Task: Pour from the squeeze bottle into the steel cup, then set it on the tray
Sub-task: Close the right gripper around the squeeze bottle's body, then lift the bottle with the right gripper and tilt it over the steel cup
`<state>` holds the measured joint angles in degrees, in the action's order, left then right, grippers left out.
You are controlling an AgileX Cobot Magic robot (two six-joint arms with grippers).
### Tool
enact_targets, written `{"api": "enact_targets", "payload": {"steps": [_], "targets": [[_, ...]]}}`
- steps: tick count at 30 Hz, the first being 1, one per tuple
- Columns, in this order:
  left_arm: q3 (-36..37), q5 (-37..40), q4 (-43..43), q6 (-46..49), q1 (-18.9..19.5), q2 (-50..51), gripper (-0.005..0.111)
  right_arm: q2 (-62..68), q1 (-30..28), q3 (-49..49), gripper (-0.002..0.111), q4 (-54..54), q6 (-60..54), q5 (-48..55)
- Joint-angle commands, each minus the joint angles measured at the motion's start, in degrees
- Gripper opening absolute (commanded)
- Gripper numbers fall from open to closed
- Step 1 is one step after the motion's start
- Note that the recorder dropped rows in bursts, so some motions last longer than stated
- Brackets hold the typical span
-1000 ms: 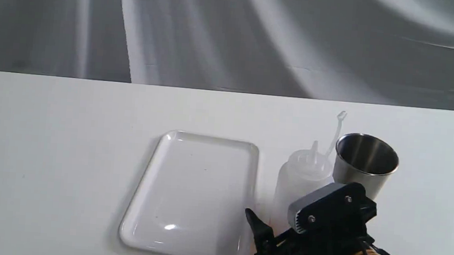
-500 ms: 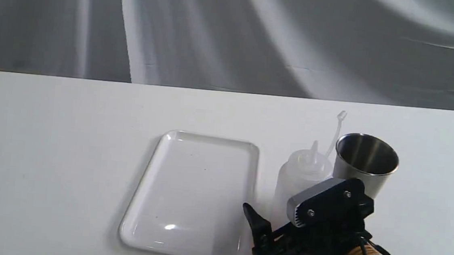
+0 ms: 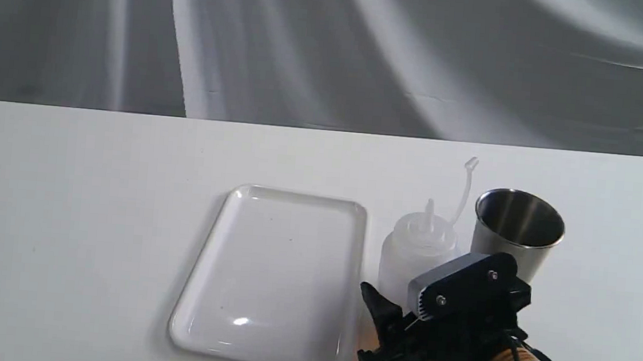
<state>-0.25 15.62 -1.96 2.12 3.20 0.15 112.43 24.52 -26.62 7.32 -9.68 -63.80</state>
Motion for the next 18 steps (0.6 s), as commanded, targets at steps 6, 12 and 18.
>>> {"api": "enact_targets", "payload": {"steps": [6,12,18], "targets": [[0.25,-0.41,0.02,-0.42,-0.13,-0.15,0.008,0.0,-0.02,-0.22,0.001,-0.45,-0.16,-0.2],[0.25,-0.41,0.02,-0.17,-0.13,-0.15,0.008,-0.12,-0.02,-0.12,0.0,-0.45,-0.16,-1.93],[0.25,-0.41,0.02,-0.17,-0.13,-0.15,0.008,-2.95,-0.02,0.34,0.0,-0.24,-0.16,-2.67]]}}
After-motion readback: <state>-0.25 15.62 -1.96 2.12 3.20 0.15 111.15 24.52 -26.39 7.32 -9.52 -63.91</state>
